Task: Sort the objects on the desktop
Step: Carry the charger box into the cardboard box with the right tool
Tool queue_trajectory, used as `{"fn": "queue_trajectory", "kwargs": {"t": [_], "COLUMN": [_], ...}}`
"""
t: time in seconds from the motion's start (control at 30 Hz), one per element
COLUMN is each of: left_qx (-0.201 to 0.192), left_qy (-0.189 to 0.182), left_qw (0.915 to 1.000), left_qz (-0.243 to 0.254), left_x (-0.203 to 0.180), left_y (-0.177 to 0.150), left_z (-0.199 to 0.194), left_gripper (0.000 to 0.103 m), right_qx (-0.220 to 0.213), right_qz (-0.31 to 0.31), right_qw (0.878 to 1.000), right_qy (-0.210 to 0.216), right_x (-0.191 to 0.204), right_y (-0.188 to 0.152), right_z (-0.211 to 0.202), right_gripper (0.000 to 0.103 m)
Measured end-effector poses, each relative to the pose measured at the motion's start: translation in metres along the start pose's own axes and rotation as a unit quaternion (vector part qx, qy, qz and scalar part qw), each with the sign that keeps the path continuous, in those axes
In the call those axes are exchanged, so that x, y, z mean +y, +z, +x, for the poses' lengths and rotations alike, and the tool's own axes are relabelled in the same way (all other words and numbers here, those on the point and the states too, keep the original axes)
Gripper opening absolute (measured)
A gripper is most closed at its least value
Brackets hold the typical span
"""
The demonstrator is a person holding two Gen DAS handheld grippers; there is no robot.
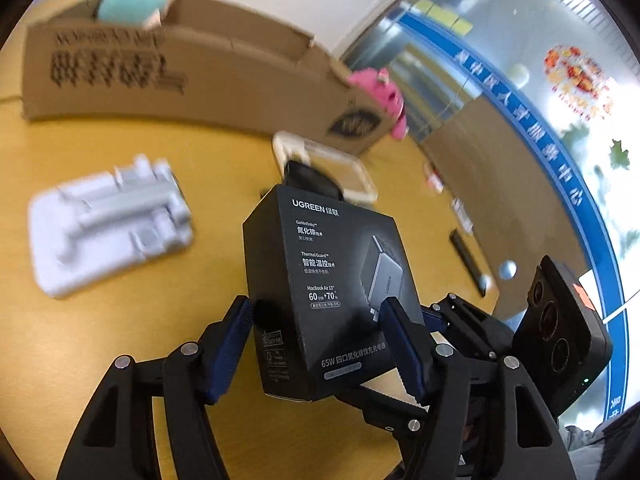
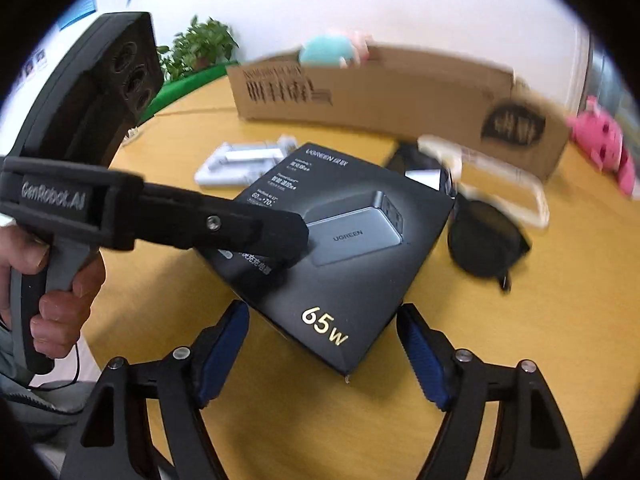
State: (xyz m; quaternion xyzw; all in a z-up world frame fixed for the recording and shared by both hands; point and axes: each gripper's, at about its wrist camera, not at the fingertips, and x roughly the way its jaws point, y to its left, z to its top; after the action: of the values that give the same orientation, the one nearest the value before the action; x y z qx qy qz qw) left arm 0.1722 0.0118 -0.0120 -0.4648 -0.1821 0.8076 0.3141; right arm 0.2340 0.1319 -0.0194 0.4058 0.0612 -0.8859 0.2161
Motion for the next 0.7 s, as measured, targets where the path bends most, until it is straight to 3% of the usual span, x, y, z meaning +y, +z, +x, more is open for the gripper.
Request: {"fn": "queue_trajectory", "kwargs": {"t": [0.1, 0.3, 0.57, 0.7], "left_qx": [-0.026, -0.068, -0.106, -0.130], "left_qy": [0.002, 0.020, 0.023, 0.032], "left_qw": [0.9997, 0.9962, 0.9900, 0.9856], "left_qz": [0.001, 0.050, 0.090, 0.104], "left_x": [0.003, -0.002, -0.010, -0.028], "left_y": [0.019, 0.077, 0.144, 0.196], "left_z": [-0.022, -0.054, -0.047, -0.044], "left_gripper": [0.070, 0.070, 0.070, 0.070], "right_qx": [-0.028, -0.075, -0.109, -0.129], "right_qz": [-0.008, -0.022, -0.025, -0.029], "right_qw": [1.000, 0.997, 0.994, 0.991], "right_qy": [0.002, 0.003, -0.002, -0.007], "right_x": [0.007, 0.008, -0.017, -0.043], "right_y": [0.024, 0.084, 0.141, 0.178], "right_z": [-0.004, -0.012, 0.003, 0.006], "right_gripper": [0.076, 0.076, 0.076, 0.076]}}
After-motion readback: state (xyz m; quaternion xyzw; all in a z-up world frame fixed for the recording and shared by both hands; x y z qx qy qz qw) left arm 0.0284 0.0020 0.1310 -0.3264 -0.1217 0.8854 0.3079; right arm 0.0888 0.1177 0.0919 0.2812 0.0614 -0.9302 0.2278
